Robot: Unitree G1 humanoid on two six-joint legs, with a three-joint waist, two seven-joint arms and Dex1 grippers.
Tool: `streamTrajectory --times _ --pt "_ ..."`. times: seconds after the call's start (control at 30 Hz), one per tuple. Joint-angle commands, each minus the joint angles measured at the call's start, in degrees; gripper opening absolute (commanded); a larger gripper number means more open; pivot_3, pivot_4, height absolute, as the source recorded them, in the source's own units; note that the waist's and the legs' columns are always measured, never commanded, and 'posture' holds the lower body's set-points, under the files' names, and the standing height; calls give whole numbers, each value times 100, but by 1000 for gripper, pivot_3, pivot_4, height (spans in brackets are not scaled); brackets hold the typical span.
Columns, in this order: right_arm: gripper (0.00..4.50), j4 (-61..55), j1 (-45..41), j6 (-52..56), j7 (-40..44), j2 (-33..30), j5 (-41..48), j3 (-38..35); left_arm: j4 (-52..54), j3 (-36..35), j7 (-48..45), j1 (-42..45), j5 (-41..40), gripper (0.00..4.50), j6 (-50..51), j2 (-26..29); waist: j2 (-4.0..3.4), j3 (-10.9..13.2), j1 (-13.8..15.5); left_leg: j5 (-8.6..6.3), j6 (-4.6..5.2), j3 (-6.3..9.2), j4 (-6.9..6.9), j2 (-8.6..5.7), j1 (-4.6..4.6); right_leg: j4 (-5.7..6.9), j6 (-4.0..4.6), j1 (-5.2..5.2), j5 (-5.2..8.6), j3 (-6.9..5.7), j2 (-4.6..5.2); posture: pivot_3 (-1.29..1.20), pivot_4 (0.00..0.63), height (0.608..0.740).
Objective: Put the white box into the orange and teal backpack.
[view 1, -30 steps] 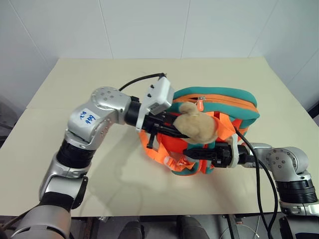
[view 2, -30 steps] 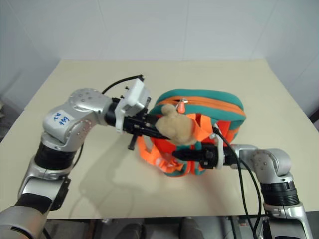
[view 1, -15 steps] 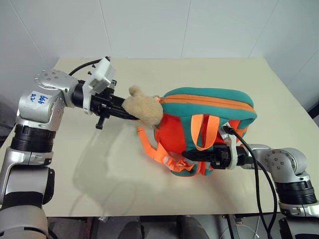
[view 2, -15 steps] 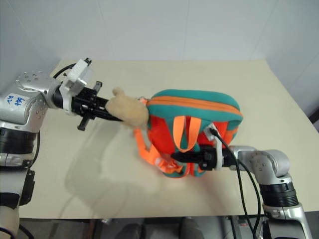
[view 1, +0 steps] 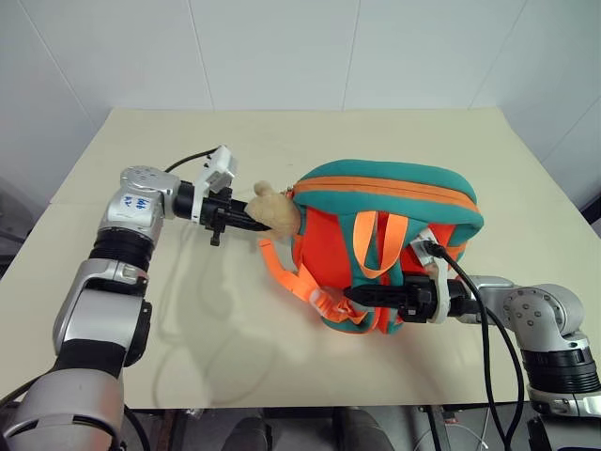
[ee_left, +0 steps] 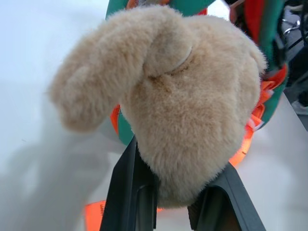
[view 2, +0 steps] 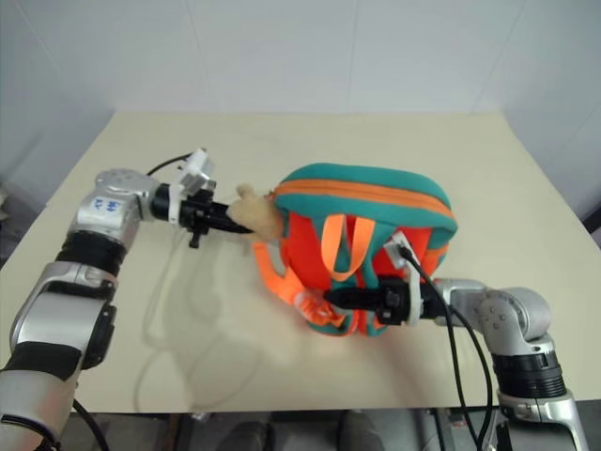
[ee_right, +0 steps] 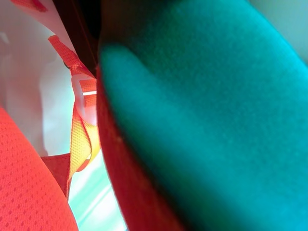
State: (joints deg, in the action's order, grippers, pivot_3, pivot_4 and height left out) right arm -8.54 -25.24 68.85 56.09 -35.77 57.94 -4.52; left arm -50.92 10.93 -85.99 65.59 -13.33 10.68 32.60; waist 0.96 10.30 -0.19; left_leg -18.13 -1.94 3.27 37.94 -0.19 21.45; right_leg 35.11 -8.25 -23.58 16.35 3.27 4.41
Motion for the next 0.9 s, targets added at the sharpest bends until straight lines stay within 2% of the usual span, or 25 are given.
streamTrajectory --times 0.03,0.13,0.27,0.43,0.53,0.63,0.77,0.9 --pt "575 -184 81 58 -80 24 202 -149 -334 154 -346 57 304 410 -31 -166 0 0 1 0 0 0 0 0 0 0 0 0 0 0 0 0 150 740" --pt "575 -234 132 68 -145 36 263 -184 -609 164 -288 -41 379 410 -154 -401 3 -2 28 0 0 2 0 0 -1 2 0 2 0 -1 1 0 150 740" --pt "575 -300 186 87 -231 43 366 -211 -924 28 -341 -49 325 410 179 -563 6 -4 49 0 1 7 10 -5 -1 1 -5 12 -3 -2 4 0 150 740" --pt "575 -316 207 88 -277 15 441 -220 -393 460 -650 -496 321 410 439 -488 9 -8 46 1 3 12 11 -6 -5 1 -8 18 -4 -2 4 0 150 740" --pt "575 -294 181 82 -290 19 457 -194 -209 371 -640 -673 228 410 751 -501 10 -8 60 1 3 15 10 -6 -5 2 -7 19 -4 -2 4 0 150 740" --pt "575 -275 134 82 -278 23 457 -158 -100 178 -380 -731 205 410 611 -505 10 -8 97 1 3 15 11 -6 -5 1 -7 19 -4 -2 5 0 150 740" --pt "575 -233 38 44 -186 -36 404 -134 425 -191 -236 -732 -46 410 384 -441 10 -7 129 1 3 15 10 -6 -2 -1 -7 15 -4 -3 5 0 150 740" --pt "575 -293 -145 -4 -92 -168 374 -172 1863 -375 -433 -1103 -288 410 384 20 8 -6 97 1 2 12 2 -3 8 -4 -7 -1 -4 -1 5 0 150 740"
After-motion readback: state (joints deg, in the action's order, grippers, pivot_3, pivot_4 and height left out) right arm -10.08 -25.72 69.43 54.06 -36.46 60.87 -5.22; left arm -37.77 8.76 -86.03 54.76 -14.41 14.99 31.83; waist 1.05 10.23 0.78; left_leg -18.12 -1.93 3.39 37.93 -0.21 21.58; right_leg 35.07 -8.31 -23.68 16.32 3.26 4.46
